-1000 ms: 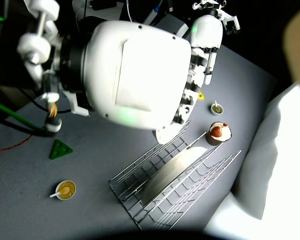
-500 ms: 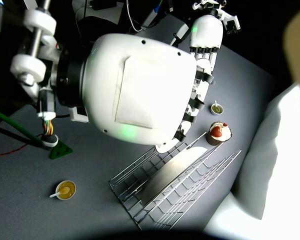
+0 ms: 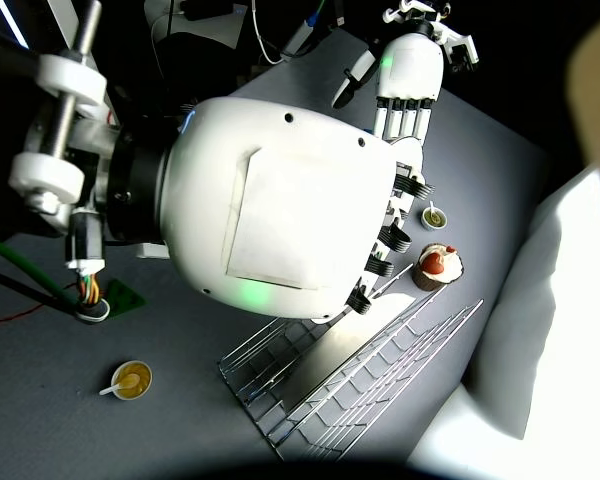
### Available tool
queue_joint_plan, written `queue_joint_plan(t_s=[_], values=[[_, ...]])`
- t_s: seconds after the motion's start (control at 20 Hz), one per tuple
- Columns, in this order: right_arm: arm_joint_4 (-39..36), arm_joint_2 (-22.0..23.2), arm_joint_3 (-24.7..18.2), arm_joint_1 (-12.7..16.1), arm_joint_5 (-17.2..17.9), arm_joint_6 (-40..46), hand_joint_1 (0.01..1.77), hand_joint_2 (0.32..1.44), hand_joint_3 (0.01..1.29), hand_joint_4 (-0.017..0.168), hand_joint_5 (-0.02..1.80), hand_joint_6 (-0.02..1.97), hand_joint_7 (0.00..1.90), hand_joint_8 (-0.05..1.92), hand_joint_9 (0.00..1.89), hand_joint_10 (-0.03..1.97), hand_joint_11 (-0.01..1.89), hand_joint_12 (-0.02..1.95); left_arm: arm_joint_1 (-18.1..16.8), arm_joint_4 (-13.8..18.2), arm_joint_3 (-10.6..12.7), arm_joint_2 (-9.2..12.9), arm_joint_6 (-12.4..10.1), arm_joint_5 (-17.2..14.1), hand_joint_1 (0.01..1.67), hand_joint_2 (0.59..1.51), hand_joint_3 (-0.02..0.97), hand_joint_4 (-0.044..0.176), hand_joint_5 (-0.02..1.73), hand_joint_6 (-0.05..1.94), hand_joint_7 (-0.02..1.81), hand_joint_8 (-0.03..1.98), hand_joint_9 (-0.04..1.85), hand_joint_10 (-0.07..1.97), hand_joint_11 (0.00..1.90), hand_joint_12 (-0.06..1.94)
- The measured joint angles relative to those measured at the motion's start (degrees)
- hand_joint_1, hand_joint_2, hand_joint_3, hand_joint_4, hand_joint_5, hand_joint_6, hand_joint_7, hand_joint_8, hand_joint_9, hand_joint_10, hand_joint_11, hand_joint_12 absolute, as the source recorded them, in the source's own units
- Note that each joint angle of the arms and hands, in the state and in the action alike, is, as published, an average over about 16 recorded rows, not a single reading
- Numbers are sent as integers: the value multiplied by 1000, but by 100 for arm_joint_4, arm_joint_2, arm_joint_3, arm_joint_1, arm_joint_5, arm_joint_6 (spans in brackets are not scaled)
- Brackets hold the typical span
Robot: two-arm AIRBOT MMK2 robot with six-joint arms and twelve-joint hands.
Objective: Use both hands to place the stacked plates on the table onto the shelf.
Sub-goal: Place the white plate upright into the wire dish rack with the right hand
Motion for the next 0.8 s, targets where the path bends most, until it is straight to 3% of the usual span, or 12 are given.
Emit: queue_joint_plan(t_s=[0.8], values=[[29, -13, 250, -167, -169, 5, 1486, 982, 12, -9, 920, 836, 1164, 419, 1128, 698, 972, 1301, -5, -17, 10, 3, -6, 27, 15, 978, -1, 0, 175, 18, 210, 15, 224, 12, 176, 14]])
